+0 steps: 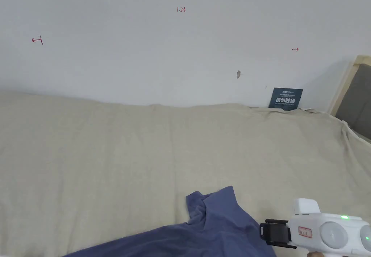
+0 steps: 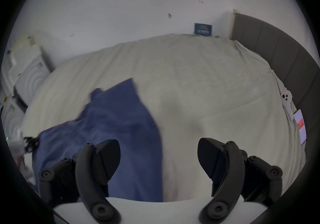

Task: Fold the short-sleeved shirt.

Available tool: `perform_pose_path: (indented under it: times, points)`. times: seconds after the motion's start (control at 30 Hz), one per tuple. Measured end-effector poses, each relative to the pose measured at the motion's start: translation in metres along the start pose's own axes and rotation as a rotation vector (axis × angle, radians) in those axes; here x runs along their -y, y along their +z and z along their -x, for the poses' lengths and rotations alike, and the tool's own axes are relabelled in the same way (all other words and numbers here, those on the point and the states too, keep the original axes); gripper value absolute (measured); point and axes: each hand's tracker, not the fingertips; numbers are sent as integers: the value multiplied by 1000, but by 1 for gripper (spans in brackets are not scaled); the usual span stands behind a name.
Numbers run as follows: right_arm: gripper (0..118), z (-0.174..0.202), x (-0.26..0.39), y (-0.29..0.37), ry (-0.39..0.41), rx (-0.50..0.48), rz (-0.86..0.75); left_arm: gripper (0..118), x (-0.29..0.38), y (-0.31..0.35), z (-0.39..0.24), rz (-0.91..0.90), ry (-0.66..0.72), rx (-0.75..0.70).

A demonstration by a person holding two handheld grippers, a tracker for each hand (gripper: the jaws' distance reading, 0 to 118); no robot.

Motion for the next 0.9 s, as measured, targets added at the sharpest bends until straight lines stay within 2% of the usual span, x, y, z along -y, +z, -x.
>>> perform_pose_path:
  times: [0.03, 0.1, 0.2, 0.23, 0.27, 0.33, 0.37, 0.47, 0.53, 0.57, 0.63, 0.8, 0.9]
  points:
    - [94, 0, -2, -12, -10, 1, 26, 10, -1, -1, 0, 3, -2, -1]
    - [94, 4, -2, -29, 27, -4, 51, 10, -4, -3, -1, 17, -5, -5]
    - [94, 21, 4, -45, 151, 8, 105, 10, -7, -2, 1, 32, -3, 12]
    - [94, 28, 7, -48, 194, 38, 123, 10, -6, -2, 3, 29, 11, 22]
    - [94, 33, 9, -47, 206, 83, 94, 10, -5, -1, 6, 22, 32, 34]
    - [89, 34, 7, -44, 166, 70, 87, 10, -2, -3, 10, 10, 54, 42]
    - [83, 35, 6, -42, 155, 70, 88, 10, -1, -2, 9, 5, 52, 41]
    - [52, 41, 10, -34, 180, 36, 76, 10, 1, -1, 3, -10, 43, 26]
    - [12, 45, 9, -30, 185, 5, 74, 10, 2, 0, 0, -10, 50, 38]
    - [4, 47, 10, -29, 195, 2, 70, 10, 3, -1, 1, -14, 45, 34]
    - [4, 54, 12, -25, 207, 26, 59, 10, 5, 2, 4, -28, 49, 39]
    - [4, 55, 14, 18, 176, -65, -2, 9, 8, 35, 25, -83, 30, 90]
    - [4, 55, 11, 70, 154, -103, -87, 8, 11, 83, 41, -184, 125, 136]
